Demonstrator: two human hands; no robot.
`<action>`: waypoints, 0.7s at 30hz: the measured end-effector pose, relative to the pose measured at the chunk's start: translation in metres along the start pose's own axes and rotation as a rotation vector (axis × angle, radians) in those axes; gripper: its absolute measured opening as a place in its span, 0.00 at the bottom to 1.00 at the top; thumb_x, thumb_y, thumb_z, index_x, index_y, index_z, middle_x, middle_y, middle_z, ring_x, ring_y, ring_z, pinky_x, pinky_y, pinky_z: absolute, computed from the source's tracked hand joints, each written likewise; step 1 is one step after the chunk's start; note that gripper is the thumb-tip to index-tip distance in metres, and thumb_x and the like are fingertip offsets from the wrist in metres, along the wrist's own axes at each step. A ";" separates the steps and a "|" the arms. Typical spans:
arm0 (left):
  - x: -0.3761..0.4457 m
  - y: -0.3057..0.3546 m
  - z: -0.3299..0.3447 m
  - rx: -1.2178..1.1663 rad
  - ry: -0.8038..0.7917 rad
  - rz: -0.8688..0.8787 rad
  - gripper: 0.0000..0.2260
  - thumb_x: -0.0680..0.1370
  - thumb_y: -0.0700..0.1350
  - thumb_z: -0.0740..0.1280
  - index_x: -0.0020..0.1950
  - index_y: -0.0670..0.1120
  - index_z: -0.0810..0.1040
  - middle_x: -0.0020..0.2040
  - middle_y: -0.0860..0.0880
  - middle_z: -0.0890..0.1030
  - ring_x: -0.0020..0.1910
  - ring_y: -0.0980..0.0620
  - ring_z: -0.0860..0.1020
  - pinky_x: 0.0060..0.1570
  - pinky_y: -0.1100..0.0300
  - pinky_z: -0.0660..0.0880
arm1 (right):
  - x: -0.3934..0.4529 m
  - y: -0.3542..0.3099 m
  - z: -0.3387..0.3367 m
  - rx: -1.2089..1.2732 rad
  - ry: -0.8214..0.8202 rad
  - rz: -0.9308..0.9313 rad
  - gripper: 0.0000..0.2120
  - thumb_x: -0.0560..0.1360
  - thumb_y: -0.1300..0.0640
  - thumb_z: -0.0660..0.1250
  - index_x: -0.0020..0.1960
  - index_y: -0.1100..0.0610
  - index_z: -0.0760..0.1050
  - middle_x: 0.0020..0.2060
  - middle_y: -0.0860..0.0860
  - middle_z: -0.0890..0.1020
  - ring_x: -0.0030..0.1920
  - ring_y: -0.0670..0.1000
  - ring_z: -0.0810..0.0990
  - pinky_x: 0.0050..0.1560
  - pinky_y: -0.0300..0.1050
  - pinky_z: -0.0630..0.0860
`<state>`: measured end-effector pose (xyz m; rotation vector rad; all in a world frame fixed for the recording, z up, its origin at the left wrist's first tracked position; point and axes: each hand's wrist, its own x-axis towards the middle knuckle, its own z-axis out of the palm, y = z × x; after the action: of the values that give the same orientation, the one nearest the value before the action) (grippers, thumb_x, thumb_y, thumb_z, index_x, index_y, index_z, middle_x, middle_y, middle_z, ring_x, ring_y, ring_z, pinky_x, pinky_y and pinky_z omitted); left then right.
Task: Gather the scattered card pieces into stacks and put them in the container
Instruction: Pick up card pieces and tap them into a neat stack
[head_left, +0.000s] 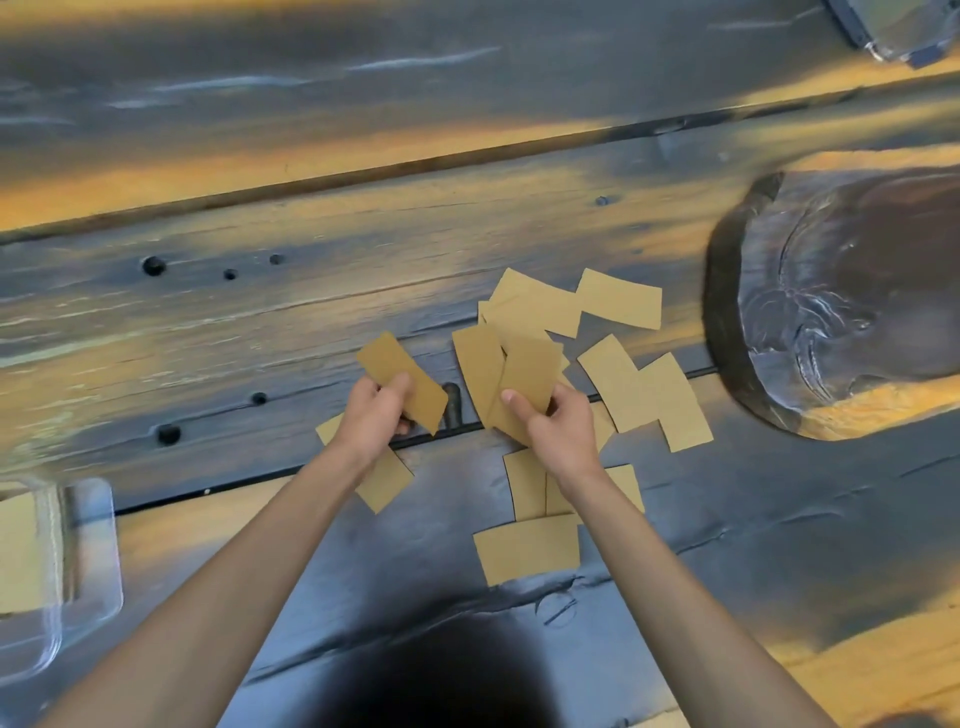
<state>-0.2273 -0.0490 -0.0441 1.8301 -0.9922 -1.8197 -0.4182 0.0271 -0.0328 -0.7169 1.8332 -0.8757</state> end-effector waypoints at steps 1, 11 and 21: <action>-0.003 0.002 -0.001 -0.007 -0.004 0.002 0.05 0.79 0.40 0.58 0.43 0.45 0.70 0.42 0.44 0.78 0.41 0.46 0.74 0.33 0.57 0.66 | -0.003 -0.004 0.001 0.010 0.002 -0.007 0.07 0.77 0.56 0.72 0.43 0.45 0.79 0.41 0.39 0.84 0.42 0.34 0.82 0.42 0.31 0.77; -0.042 0.001 -0.004 -0.226 -0.017 -0.011 0.23 0.77 0.62 0.60 0.64 0.48 0.77 0.57 0.45 0.84 0.54 0.46 0.82 0.55 0.49 0.77 | -0.058 -0.024 0.035 0.002 -0.110 -0.133 0.05 0.78 0.59 0.69 0.46 0.58 0.82 0.42 0.54 0.86 0.44 0.52 0.85 0.46 0.49 0.80; -0.090 -0.013 -0.039 -0.458 -0.318 0.028 0.16 0.81 0.43 0.64 0.67 0.42 0.76 0.65 0.44 0.80 0.63 0.43 0.78 0.52 0.51 0.77 | -0.091 -0.039 0.036 0.214 -0.298 0.015 0.15 0.78 0.63 0.69 0.61 0.49 0.82 0.53 0.44 0.87 0.54 0.41 0.84 0.54 0.36 0.80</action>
<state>-0.1786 0.0148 0.0146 1.2771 -0.6192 -2.1465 -0.3467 0.0662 0.0344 -0.6576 1.4555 -0.8881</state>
